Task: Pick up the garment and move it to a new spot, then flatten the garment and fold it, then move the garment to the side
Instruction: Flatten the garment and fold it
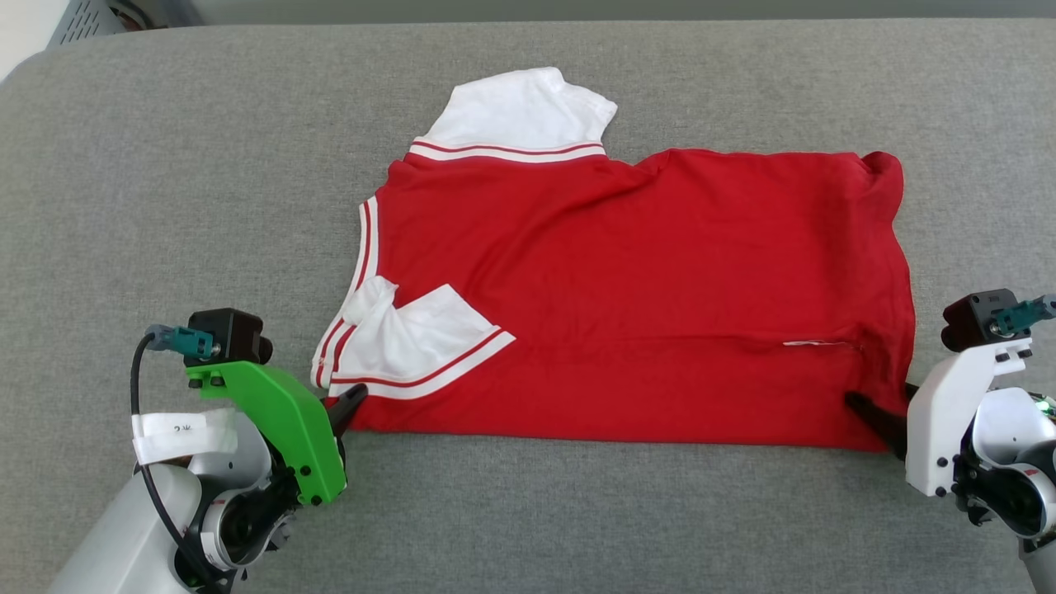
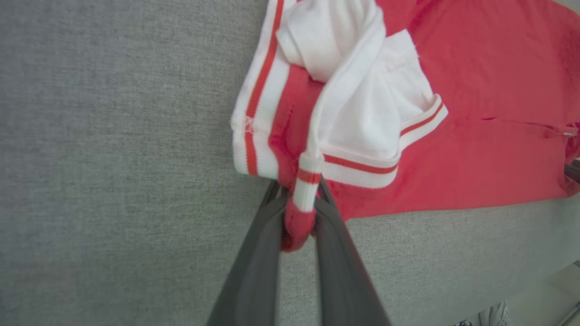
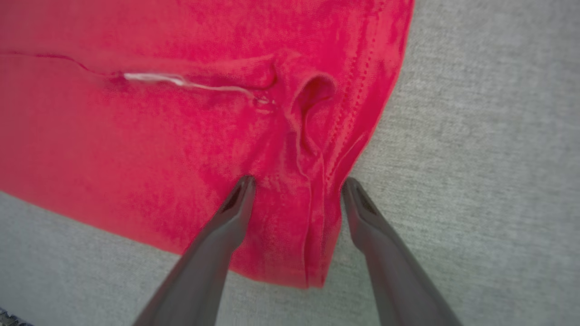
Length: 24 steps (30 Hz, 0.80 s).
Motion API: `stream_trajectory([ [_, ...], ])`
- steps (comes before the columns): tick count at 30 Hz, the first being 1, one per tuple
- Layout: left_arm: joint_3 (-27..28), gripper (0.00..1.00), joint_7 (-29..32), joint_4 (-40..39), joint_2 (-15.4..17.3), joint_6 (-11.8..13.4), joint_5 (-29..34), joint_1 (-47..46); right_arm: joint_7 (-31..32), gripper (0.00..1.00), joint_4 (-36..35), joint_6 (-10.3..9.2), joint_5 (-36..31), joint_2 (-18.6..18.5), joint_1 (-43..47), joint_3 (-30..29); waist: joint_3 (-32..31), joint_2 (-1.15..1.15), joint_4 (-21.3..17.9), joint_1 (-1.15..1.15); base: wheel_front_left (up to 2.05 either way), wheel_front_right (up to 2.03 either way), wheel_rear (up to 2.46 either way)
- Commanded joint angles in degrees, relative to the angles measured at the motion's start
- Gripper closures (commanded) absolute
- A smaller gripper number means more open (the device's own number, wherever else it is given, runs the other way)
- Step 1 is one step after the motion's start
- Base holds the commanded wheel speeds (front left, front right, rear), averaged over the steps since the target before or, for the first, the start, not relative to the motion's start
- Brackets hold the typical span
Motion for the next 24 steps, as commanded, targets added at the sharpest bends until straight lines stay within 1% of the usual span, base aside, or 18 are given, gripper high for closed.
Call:
stream_trajectory([
  [1,0.1,1.0,-0.49,-0.03,-0.21,0.1,0.42,-0.23,0.39,1.0,1.8,0.05,0.97,1.28,0.24,2.13,0.16,0.0,-0.12,0.0,0.0,0.0,0.0],
  [6,0.38,1.0,-1.59,0.1,0.02,-0.31,0.7,0.03,-0.96,1.0,2.19,0.05,1.51,-0.05,-1.46,3.09,-0.93,0.0,-0.73,0.0,0.0,0.0,0.0],
  [9,1.01,1.0,-1.77,-0.24,0.64,-0.02,0.13,1.71,-1.33,1.0,1.51,0.05,0.91,-1.09,-2.93,5.7,-2.76,0.0,-1.97,0.0,0.0,0.0,0.0],
  [12,1.27,1.0,-1.92,-1.09,1.45,0.16,-0.06,3.75,-1.63,1.0,1.11,0.05,1.25,-1.73,-3.17,7.04,-4.97,0.0,-2.3,0.0,0.0,0.0,0.0],
  [18,1.83,1.0,-2.01,-3.49,3.11,1.68,-0.45,9.12,-2.31,1.0,-0.55,0.05,1.87,-2.68,-0.25,7.1,-10.6,0.0,-2.1,0.0,0.0,0.0,0.0],
  [24,2.75,1.0,-2.05,-5.87,4.47,4.07,-1.47,16.01,-1.35,1.0,-3.68,0.05,2.11,-2.8,5.96,4.6,-14.29,0.0,-1.73,0.0,0.0,0.0,0.0],
])
